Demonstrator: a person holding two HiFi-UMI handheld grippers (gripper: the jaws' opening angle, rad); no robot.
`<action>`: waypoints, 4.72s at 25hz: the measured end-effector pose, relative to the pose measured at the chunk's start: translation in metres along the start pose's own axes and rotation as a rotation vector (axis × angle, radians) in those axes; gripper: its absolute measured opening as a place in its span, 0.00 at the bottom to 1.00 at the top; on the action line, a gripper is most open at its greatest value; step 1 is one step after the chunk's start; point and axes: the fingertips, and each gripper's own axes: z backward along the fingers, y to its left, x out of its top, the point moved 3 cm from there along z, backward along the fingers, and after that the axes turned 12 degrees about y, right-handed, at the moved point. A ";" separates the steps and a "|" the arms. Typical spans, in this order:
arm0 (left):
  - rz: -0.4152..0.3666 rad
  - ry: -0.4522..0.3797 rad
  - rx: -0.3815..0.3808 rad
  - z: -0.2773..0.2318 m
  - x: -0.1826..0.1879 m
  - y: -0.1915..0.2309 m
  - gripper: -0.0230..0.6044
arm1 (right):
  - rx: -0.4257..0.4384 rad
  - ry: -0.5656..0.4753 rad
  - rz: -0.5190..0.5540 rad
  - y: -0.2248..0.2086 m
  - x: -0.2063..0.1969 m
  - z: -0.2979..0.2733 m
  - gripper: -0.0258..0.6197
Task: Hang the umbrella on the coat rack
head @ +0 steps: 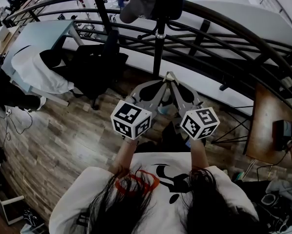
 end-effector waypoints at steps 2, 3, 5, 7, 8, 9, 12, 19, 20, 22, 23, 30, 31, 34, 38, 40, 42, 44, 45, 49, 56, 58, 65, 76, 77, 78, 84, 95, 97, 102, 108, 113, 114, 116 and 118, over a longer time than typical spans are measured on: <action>0.007 0.001 0.014 -0.013 0.002 0.010 0.04 | 0.015 0.005 0.000 -0.013 0.003 -0.011 0.07; 0.011 0.003 0.024 -0.019 0.003 0.016 0.04 | 0.025 0.009 0.001 -0.020 0.006 -0.017 0.07; 0.016 0.006 0.047 -0.031 0.006 0.027 0.04 | 0.050 0.019 0.002 -0.032 0.009 -0.029 0.07; 0.021 0.004 0.071 -0.042 0.007 0.036 0.04 | 0.077 0.028 0.002 -0.043 0.012 -0.040 0.07; 0.022 0.003 0.081 -0.047 0.008 0.039 0.04 | 0.090 0.031 0.002 -0.049 0.012 -0.045 0.07; 0.023 0.002 0.089 -0.054 0.008 0.042 0.04 | 0.101 0.034 0.002 -0.056 0.013 -0.050 0.08; 0.028 -0.004 0.111 -0.076 0.013 0.056 0.04 | 0.133 0.047 0.010 -0.076 0.019 -0.068 0.07; 0.046 0.002 0.150 -0.131 0.033 0.082 0.04 | 0.183 0.061 0.002 -0.131 0.044 -0.099 0.07; 0.048 0.005 0.156 -0.138 0.036 0.086 0.04 | 0.188 0.061 0.001 -0.138 0.047 -0.103 0.07; 0.050 0.010 0.165 -0.152 0.040 0.093 0.04 | 0.194 0.061 -0.002 -0.152 0.054 -0.112 0.07; 0.050 0.011 0.167 -0.159 0.043 0.096 0.04 | 0.196 0.061 -0.003 -0.159 0.057 -0.115 0.07; 0.043 0.015 0.150 -0.213 0.055 0.107 0.04 | 0.183 0.043 -0.011 -0.215 0.073 -0.126 0.07; 0.042 0.017 0.147 -0.219 0.056 0.106 0.04 | 0.179 0.041 -0.014 -0.221 0.074 -0.126 0.07; 0.042 0.027 0.140 -0.235 0.055 0.105 0.04 | 0.174 0.042 -0.023 -0.239 0.075 -0.126 0.08; 0.038 0.045 0.140 -0.255 0.053 0.108 0.04 | 0.170 0.046 -0.029 -0.259 0.074 -0.130 0.07; 0.041 0.055 0.137 -0.261 0.053 0.111 0.04 | 0.162 0.047 -0.037 -0.268 0.077 -0.133 0.07; 0.045 0.061 0.130 -0.263 0.056 0.114 0.04 | 0.156 0.046 -0.046 -0.274 0.082 -0.136 0.07; 0.047 0.066 0.126 -0.266 0.059 0.116 0.04 | 0.154 0.047 -0.053 -0.278 0.086 -0.139 0.08; 0.049 0.070 0.128 -0.268 0.058 0.116 0.04 | 0.154 0.050 -0.054 -0.281 0.086 -0.140 0.07; 0.057 0.102 0.142 -0.280 0.048 0.119 0.04 | 0.154 0.074 -0.053 -0.293 0.076 -0.146 0.07; 0.071 0.144 0.170 -0.280 0.038 0.129 0.04 | 0.171 0.118 -0.042 -0.292 0.066 -0.162 0.08; 0.076 0.158 0.175 -0.279 0.034 0.133 0.04 | 0.175 0.132 -0.043 -0.290 0.061 -0.166 0.07; 0.093 0.191 0.183 -0.275 0.022 0.142 0.04 | 0.194 0.179 -0.047 -0.283 0.045 -0.181 0.08; 0.075 0.200 0.174 -0.274 0.017 0.141 0.04 | 0.213 0.192 -0.036 -0.273 0.038 -0.194 0.08; 0.079 0.206 0.181 -0.274 0.016 0.143 0.04 | 0.213 0.197 -0.033 -0.273 0.037 -0.196 0.08; 0.083 0.217 0.193 -0.273 0.013 0.145 0.04 | 0.211 0.206 -0.027 -0.274 0.036 -0.198 0.08; 0.122 0.230 0.237 -0.267 0.000 0.159 0.04 | 0.241 0.263 0.016 -0.265 0.021 -0.210 0.08; 0.157 0.199 0.281 -0.256 -0.006 0.179 0.04 | 0.317 0.317 0.056 -0.243 0.008 -0.236 0.08; 0.157 0.194 0.285 -0.255 -0.006 0.181 0.04 | 0.326 0.319 0.052 -0.241 0.007 -0.240 0.08; 0.154 0.183 0.294 -0.251 -0.008 0.187 0.04 | 0.340 0.311 0.041 -0.238 0.007 -0.248 0.08; 0.113 0.200 0.292 -0.254 -0.006 0.183 0.05 | 0.341 0.294 0.073 -0.241 0.009 -0.248 0.08; 0.070 0.187 0.277 -0.251 -0.001 0.180 0.12 | 0.329 0.286 0.109 -0.243 0.009 -0.246 0.09; 0.066 0.184 0.274 -0.250 -0.001 0.179 0.14 | 0.327 0.284 0.108 -0.243 0.009 -0.245 0.09; 0.057 0.189 0.273 -0.249 -0.001 0.177 0.16 | 0.317 0.283 0.100 -0.245 0.008 -0.242 0.12; 0.052 0.195 0.274 -0.247 -0.002 0.174 0.16 | 0.302 0.284 0.093 -0.249 0.007 -0.239 0.18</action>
